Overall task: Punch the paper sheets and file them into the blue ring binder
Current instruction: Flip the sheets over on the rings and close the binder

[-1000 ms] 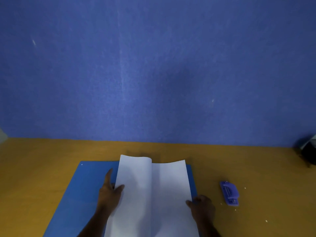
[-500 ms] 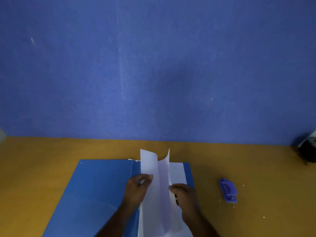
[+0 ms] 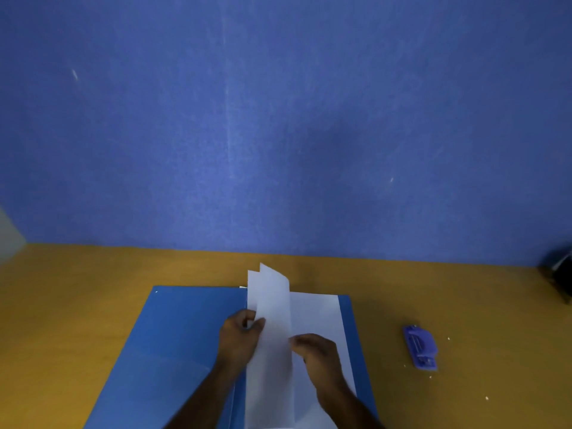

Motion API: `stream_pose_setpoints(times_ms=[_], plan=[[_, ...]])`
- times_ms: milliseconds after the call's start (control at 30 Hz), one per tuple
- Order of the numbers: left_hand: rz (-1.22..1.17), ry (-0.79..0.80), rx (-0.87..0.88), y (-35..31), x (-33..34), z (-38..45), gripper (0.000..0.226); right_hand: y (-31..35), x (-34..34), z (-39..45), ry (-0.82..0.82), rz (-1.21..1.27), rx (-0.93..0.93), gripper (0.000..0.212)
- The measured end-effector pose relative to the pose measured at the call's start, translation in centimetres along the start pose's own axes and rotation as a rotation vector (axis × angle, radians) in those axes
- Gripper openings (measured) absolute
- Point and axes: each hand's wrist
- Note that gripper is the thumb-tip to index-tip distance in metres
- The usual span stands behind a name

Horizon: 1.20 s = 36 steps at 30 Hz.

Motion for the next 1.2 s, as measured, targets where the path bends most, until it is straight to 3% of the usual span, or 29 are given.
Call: stream_pose_setpoints(times_ms=[333, 433, 533, 800, 900, 1200], plan=[[0.012, -0.1, -0.062, 1.9, -5.5, 2.4, 0.01, -5.9, -4.8, 2.6, -0.228, -0.441, 0.069, 0.035], [0.043, -0.138, -0.079, 2.6, -6.6, 2.8, 0.013, -7.4, -5.3, 3.0, -0.247, -0.483, 0.142, 0.011], [0.039, -0.162, -0.117, 3.2, -7.4, 3.1, 0.012, -8.2, -5.3, 3.4, -0.249, -0.53, 0.198, 0.039], [0.119, -0.141, -0.167, 4.8, -8.7, 3.3, 0.026, -8.4, -4.3, 3.8, -0.273, -0.593, 0.267, 0.078], [0.107, -0.129, -0.19, 5.0, -8.5, 2.9, 0.031, -11.6, -3.9, 6.3, -0.266, -0.612, 0.287, 0.099], [0.035, -0.147, -0.155, 4.4, -7.8, 2.3, 0.037, -9.2, -3.8, 5.1, -0.245, -0.633, 0.329, 0.097]])
Point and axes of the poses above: each hand's wrist, its own z-axis towards the middle knuckle, its own x-axis out of the palm, y = z × x, and after that the axes turned 15 degrees about -z, right-handed
